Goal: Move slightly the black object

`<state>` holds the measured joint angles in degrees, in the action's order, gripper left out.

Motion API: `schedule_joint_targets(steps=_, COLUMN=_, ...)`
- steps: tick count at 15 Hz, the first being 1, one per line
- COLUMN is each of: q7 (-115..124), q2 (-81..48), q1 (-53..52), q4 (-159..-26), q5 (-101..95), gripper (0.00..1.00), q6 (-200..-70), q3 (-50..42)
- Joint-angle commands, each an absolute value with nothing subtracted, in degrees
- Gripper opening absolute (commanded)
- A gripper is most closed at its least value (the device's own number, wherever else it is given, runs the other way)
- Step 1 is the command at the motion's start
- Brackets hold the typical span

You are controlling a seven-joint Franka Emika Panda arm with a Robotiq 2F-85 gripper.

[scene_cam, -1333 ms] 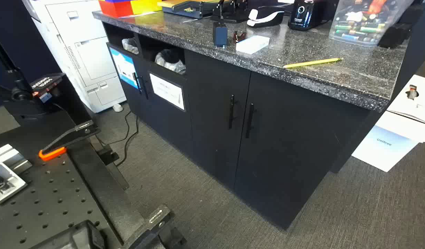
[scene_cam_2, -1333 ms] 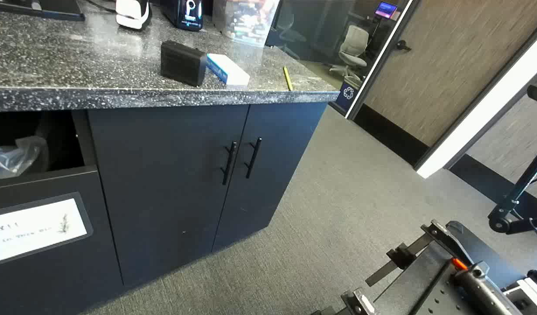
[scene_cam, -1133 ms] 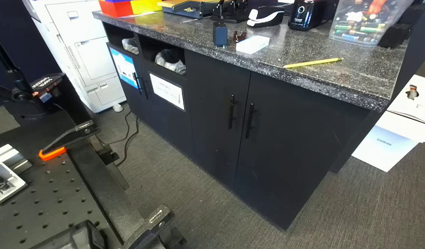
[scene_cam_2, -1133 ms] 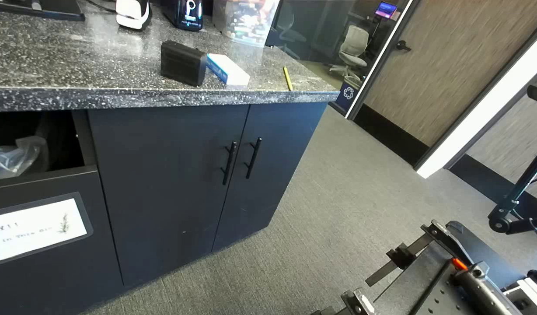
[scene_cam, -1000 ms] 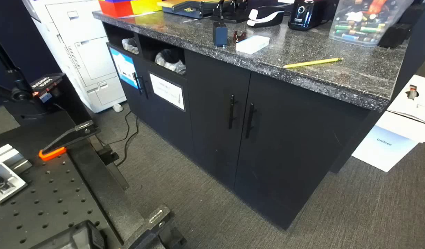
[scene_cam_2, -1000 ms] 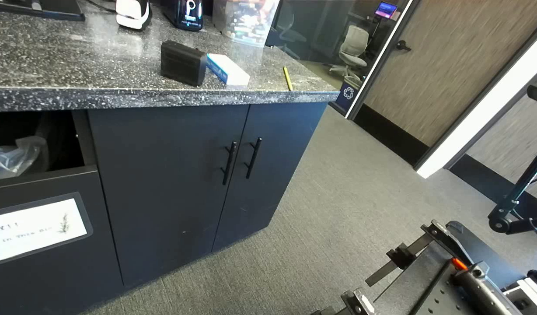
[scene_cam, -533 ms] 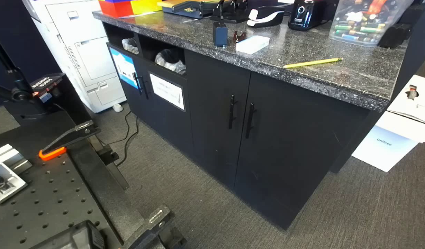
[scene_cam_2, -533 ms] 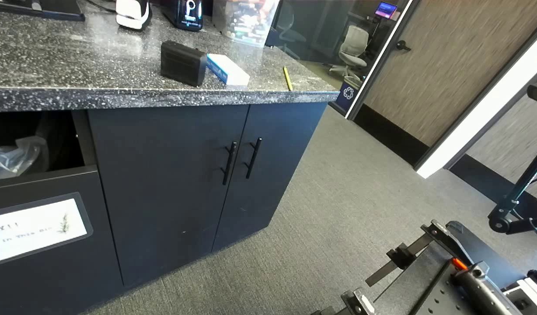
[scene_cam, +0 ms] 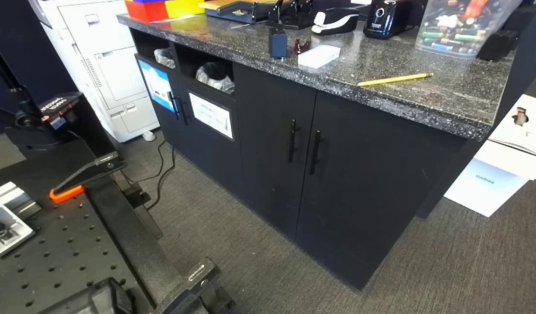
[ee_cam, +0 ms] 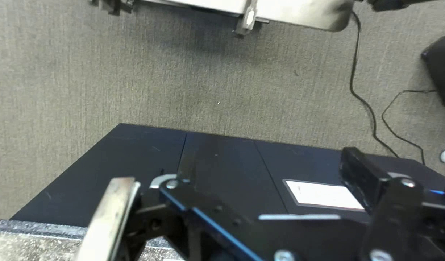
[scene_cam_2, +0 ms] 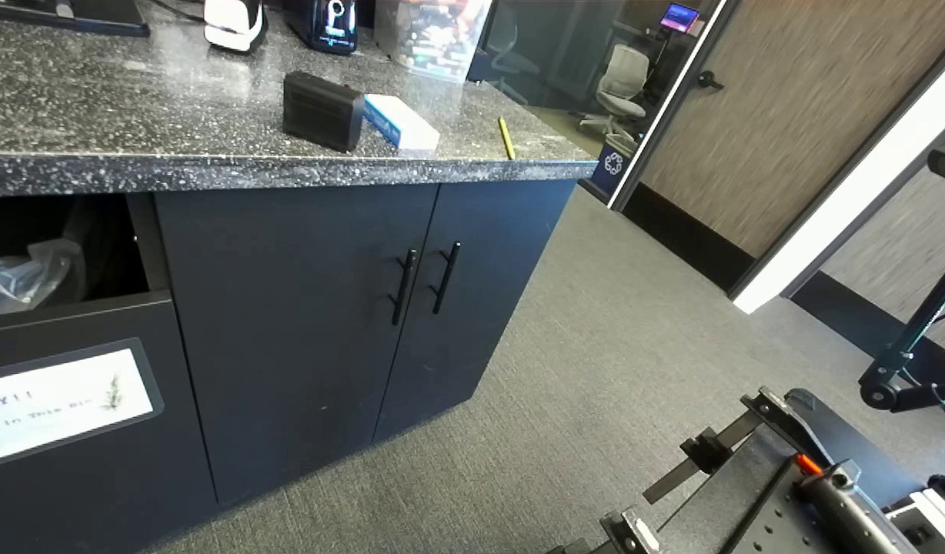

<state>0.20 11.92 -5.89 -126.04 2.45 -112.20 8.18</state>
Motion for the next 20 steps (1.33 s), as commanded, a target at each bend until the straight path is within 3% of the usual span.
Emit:
schedule_joint_targets(steps=1, q7=-4.9, q2=-1.5, q1=-4.2, q4=-116.9, q5=-2.0, gripper=1.00, q6=-117.0, q3=5.7)
schedule_joint_targets(steps=10, q7=-9.1, q2=-32.3, q1=-4.9, q4=-89.0, q5=-7.7, gripper=1.00, q6=-121.8, q3=3.8)
schedule_joint_targets(steps=20, q7=-11.7, q2=-55.5, q1=-10.6, q4=-58.9, q5=-9.2, gripper=1.00, q6=-119.4, q3=4.3)
